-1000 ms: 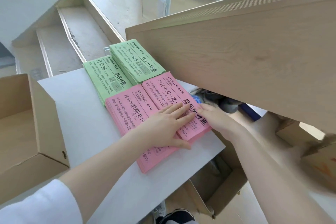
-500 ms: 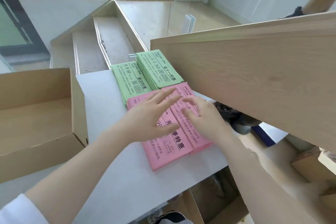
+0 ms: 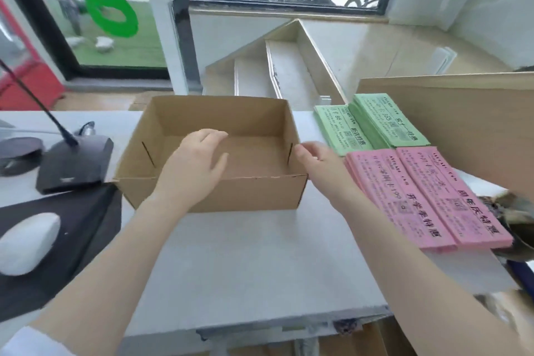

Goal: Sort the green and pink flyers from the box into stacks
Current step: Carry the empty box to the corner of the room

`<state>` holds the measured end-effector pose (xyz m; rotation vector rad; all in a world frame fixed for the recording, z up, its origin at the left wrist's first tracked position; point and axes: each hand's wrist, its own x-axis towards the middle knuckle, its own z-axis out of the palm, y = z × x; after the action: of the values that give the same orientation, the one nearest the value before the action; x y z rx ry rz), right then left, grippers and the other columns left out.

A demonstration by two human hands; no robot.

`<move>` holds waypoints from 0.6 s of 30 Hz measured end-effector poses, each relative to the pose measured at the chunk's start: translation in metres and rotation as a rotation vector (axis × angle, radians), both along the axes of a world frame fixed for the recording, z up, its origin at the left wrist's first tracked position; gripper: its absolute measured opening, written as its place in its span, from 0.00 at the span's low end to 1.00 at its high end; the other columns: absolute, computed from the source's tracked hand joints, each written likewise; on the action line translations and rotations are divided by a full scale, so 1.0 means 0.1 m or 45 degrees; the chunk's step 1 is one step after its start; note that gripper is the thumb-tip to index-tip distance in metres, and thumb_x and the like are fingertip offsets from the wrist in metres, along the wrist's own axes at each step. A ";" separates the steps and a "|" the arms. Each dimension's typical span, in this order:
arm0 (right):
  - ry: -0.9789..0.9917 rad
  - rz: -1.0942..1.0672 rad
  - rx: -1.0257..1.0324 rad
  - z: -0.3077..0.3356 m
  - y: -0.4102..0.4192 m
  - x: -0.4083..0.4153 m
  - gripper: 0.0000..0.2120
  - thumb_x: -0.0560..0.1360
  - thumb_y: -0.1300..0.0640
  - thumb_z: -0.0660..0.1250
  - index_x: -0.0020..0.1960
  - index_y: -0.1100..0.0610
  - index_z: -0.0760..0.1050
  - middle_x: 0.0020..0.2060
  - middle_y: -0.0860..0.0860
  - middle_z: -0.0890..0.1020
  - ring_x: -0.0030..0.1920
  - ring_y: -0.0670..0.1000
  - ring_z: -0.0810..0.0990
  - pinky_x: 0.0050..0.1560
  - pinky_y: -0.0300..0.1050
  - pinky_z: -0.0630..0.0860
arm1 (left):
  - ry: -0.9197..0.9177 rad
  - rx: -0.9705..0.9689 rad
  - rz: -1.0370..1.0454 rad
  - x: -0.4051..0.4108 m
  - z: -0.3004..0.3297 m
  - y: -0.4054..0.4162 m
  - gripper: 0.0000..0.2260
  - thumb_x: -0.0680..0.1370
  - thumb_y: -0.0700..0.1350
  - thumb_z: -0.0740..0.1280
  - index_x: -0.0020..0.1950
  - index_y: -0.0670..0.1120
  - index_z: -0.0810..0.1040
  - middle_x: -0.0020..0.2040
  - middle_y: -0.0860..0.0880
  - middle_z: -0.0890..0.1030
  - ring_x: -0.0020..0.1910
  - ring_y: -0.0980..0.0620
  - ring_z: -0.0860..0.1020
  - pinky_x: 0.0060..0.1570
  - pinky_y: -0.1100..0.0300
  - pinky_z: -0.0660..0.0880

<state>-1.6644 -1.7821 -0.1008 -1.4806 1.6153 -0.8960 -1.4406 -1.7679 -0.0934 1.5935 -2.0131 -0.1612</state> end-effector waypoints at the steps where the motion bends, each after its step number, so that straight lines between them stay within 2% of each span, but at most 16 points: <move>1: 0.022 -0.040 -0.006 0.01 -0.02 0.08 0.17 0.78 0.49 0.60 0.64 0.56 0.70 0.53 0.47 0.75 0.54 0.47 0.73 0.53 0.40 0.67 | -0.032 0.006 0.065 0.19 0.00 -0.02 0.17 0.76 0.40 0.64 0.65 0.41 0.73 0.63 0.43 0.75 0.66 0.44 0.68 0.64 0.56 0.63; 4: 0.090 -0.211 -0.009 0.02 -0.11 0.22 0.25 0.78 0.52 0.60 0.72 0.57 0.58 0.52 0.49 0.75 0.51 0.48 0.71 0.51 0.41 0.65 | -0.147 0.055 0.188 0.62 0.00 -0.11 0.18 0.75 0.40 0.65 0.65 0.39 0.72 0.65 0.40 0.72 0.68 0.41 0.64 0.68 0.51 0.60; 5: 0.154 -0.245 0.008 0.02 -0.16 0.24 0.25 0.78 0.54 0.60 0.72 0.57 0.60 0.49 0.50 0.75 0.50 0.49 0.71 0.51 0.42 0.66 | -0.184 0.105 0.249 0.74 0.00 -0.15 0.19 0.76 0.41 0.64 0.67 0.39 0.70 0.68 0.39 0.68 0.70 0.40 0.62 0.68 0.50 0.59; 6: 0.223 -0.248 0.030 0.03 -0.20 0.27 0.21 0.77 0.56 0.60 0.69 0.58 0.65 0.47 0.50 0.75 0.49 0.51 0.72 0.49 0.43 0.67 | -0.220 0.180 0.319 0.84 0.00 -0.18 0.20 0.76 0.42 0.64 0.68 0.40 0.68 0.72 0.38 0.63 0.71 0.40 0.59 0.69 0.49 0.58; 7: 0.302 -0.240 0.067 0.03 -0.27 0.28 0.14 0.76 0.58 0.60 0.61 0.58 0.72 0.43 0.52 0.76 0.47 0.54 0.73 0.45 0.43 0.69 | -0.249 0.263 0.391 0.92 0.02 -0.22 0.21 0.77 0.42 0.63 0.69 0.40 0.65 0.74 0.38 0.58 0.72 0.39 0.57 0.67 0.48 0.59; 8: 0.402 -0.224 0.108 0.04 -0.34 0.29 0.07 0.75 0.60 0.60 0.49 0.59 0.76 0.39 0.53 0.75 0.44 0.56 0.73 0.39 0.43 0.68 | -0.265 0.343 0.456 0.98 0.03 -0.27 0.21 0.77 0.42 0.62 0.69 0.39 0.63 0.73 0.37 0.57 0.70 0.38 0.59 0.64 0.46 0.62; 9: 0.512 -0.195 0.163 0.06 -0.38 0.32 0.06 0.74 0.60 0.60 0.40 0.59 0.73 0.35 0.53 0.73 0.41 0.56 0.72 0.33 0.43 0.65 | -0.272 0.421 0.514 1.01 0.05 -0.32 0.20 0.77 0.42 0.61 0.67 0.38 0.62 0.71 0.36 0.61 0.67 0.37 0.63 0.58 0.45 0.66; 10: 0.624 -0.157 0.218 0.06 -0.44 0.35 0.08 0.74 0.59 0.60 0.37 0.59 0.69 0.34 0.54 0.72 0.40 0.56 0.71 0.31 0.42 0.62 | -0.268 0.491 0.563 1.03 0.06 -0.37 0.17 0.77 0.40 0.60 0.65 0.38 0.62 0.66 0.35 0.67 0.62 0.36 0.68 0.51 0.47 0.69; 12: 0.797 -0.123 0.284 0.05 -0.49 0.38 0.06 0.76 0.58 0.59 0.42 0.59 0.69 0.39 0.55 0.74 0.41 0.57 0.72 0.35 0.42 0.66 | -0.251 0.571 0.635 1.06 0.07 -0.42 0.12 0.77 0.37 0.57 0.60 0.38 0.64 0.58 0.36 0.74 0.54 0.37 0.74 0.41 0.51 0.69; 15: 0.882 -0.166 0.242 0.02 -0.41 0.38 0.04 0.76 0.59 0.57 0.45 0.59 0.69 0.43 0.56 0.75 0.43 0.57 0.73 0.39 0.44 0.67 | -0.111 0.497 0.660 1.12 -0.02 -0.34 0.12 0.77 0.35 0.57 0.60 0.40 0.65 0.53 0.37 0.77 0.45 0.41 0.73 0.37 0.52 0.68; 18: 0.900 -0.234 0.114 -0.01 -0.17 0.31 0.07 0.77 0.57 0.56 0.44 0.60 0.68 0.42 0.56 0.74 0.43 0.57 0.72 0.39 0.46 0.66 | 0.139 0.363 0.618 1.12 -0.07 -0.08 0.14 0.77 0.39 0.59 0.63 0.43 0.66 0.51 0.40 0.78 0.42 0.43 0.71 0.38 0.53 0.67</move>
<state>-1.6334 -1.7987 -0.1020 -1.7110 2.2902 -0.3872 -1.3282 -1.7755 -0.1002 2.1513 -1.5173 -0.3504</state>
